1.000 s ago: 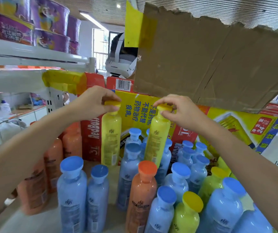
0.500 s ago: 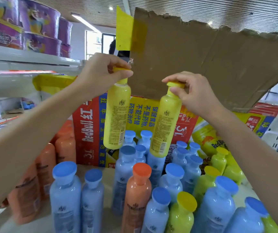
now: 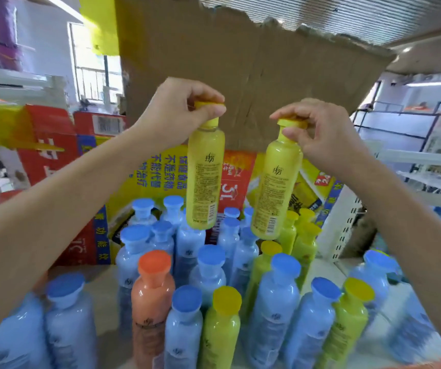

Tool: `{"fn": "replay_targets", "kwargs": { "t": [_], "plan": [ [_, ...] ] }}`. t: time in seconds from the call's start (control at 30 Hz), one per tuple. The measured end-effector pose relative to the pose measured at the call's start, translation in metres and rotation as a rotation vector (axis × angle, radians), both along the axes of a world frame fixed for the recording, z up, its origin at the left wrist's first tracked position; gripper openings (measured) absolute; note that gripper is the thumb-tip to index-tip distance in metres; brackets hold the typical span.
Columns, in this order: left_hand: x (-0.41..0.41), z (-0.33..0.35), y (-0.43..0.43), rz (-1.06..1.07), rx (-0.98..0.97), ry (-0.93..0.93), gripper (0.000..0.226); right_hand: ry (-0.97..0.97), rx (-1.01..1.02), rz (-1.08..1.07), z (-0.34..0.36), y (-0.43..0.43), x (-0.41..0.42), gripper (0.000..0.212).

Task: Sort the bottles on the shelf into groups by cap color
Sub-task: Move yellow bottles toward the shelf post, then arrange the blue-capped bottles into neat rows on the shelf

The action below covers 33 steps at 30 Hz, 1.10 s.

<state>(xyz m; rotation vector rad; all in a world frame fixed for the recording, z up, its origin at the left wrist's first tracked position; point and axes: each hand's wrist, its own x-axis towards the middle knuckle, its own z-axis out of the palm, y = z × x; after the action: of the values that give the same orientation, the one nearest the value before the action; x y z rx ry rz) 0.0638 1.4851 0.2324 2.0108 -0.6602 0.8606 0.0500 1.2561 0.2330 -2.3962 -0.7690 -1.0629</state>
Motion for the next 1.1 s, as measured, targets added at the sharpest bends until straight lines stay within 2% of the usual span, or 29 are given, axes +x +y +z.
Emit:
{"fn": "replay_targets", "kwargs": {
  "t": [0.4, 0.67, 1.1],
  "plan": [
    [0.040, 0.001, -0.128, -0.148, 0.058, 0.009, 0.018, 0.034, -0.025, -0.187, 0.000, -0.111, 0.005, 0.026],
    [0.063, -0.002, -0.203, -0.191, 0.017, 0.048, 0.022, 0.077, -0.020, -0.254, -0.008, -0.172, 0.024, 0.026],
    [0.108, -0.030, -0.284, -0.177, 0.130, 0.129, 0.025, 0.255, -0.165, -0.233, -0.049, -0.224, 0.062, 0.026]
  ]
}}
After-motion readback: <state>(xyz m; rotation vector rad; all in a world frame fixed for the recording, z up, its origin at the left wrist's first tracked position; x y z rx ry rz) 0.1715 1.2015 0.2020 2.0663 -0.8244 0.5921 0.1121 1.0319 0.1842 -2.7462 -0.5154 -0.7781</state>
